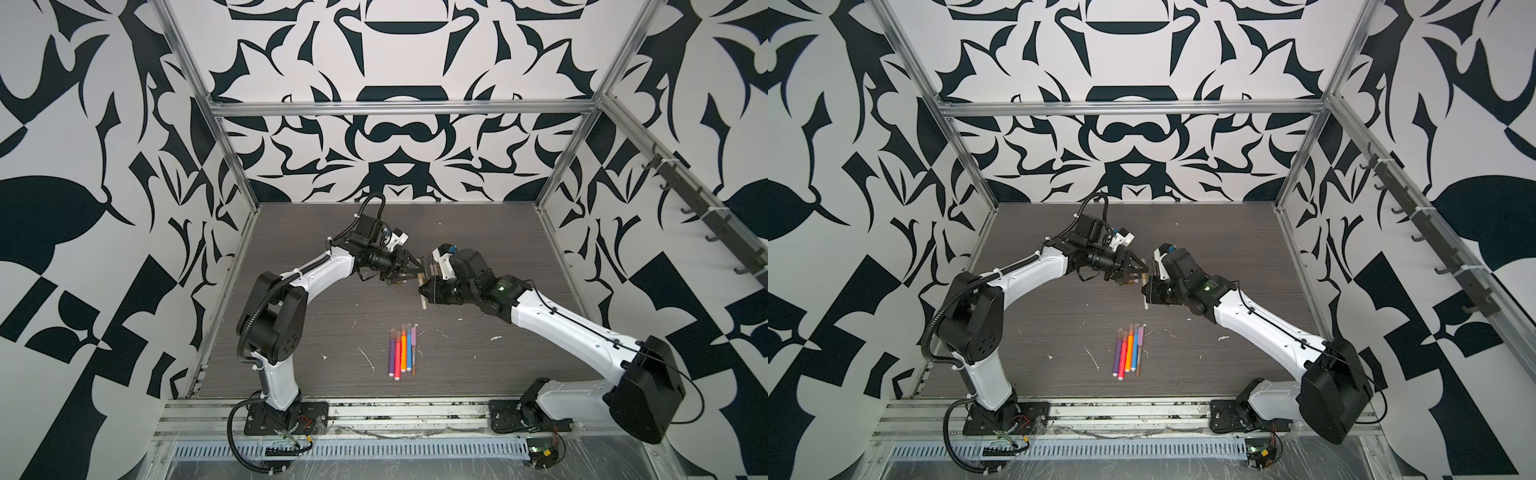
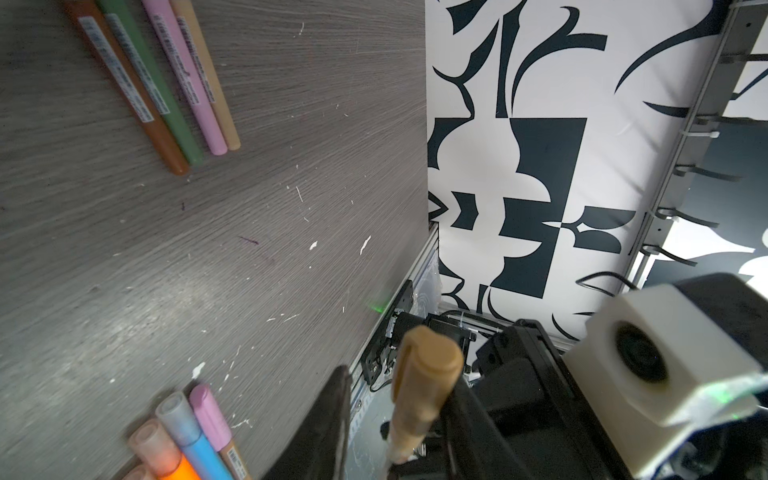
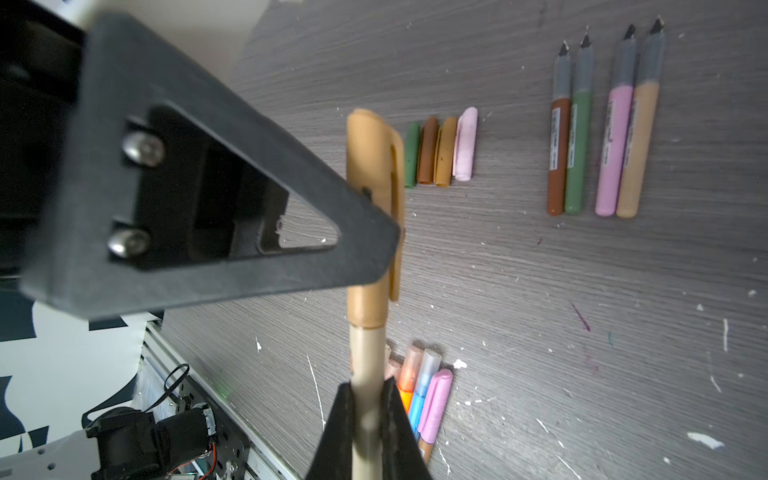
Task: Open the pen caps
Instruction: 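Lift the cream pen and carry it toward the left gripper, then close the left gripper on the tan cap while the right gripper holds the pen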
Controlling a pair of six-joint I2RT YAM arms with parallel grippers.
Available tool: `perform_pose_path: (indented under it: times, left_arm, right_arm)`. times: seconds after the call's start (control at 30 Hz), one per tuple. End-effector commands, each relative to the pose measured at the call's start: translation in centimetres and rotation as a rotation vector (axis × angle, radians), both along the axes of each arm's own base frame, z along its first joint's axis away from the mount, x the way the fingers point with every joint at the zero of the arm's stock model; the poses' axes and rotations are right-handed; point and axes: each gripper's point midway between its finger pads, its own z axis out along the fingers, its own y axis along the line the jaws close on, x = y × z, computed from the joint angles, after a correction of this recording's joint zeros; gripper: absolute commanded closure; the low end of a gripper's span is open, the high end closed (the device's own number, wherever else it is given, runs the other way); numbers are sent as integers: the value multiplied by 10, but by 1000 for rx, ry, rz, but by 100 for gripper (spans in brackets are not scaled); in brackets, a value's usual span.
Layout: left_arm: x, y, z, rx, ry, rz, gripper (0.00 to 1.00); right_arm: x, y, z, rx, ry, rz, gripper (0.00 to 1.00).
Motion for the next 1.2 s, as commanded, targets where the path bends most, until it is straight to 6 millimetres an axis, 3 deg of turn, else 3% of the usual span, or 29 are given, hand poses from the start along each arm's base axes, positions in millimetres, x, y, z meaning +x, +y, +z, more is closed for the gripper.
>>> perform_pose_path:
  times: [0.0, 0.57, 0.9, 1.0, 1.17]
  left_arm:
    - [1, -3, 2, -15, -6, -14, 61]
    - [3, -1, 3, 0, -30, -4, 62]
    - [1, -2, 4, -10, -31, -18, 93]
    - [0, -2, 7, -14, -43, -21, 100]
    - [-2, -1, 10, -21, -48, -27, 100]
  right_arm:
    - [8, 9, 26, 49, -57, 25, 100]
    - [-3, 8, 7, 68, 39, 1, 100]
    - [-3, 11, 5, 78, 55, 9, 99]
    - [-1, 9, 6, 79, 44, -4, 73]
    - [-1, 8, 6, 76, 44, -14, 68]
